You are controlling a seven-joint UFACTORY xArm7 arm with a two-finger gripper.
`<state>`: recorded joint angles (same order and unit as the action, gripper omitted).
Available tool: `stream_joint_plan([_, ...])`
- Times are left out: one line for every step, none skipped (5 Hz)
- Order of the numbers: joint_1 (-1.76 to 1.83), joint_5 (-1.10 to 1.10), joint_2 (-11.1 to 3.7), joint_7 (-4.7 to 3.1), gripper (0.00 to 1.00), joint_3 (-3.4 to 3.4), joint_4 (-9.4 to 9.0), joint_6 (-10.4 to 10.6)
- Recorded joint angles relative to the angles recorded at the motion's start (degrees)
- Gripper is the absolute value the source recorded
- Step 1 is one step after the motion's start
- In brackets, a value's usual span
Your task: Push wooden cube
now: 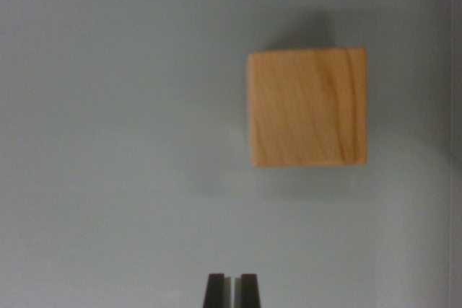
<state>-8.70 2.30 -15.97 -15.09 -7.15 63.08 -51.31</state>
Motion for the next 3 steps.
stream_joint_plan([-0.38, -0.02, -0.90, -0.88, 0.00, -0.34, -1.30, 2.04])
stream_joint_plan([-0.38, -0.02, -0.90, -0.88, 0.00, -0.34, -1.30, 2.04])
stream_joint_plan([-0.72, -0.04, -1.70, -1.66, 0.00, -0.64, -2.46, 3.84])
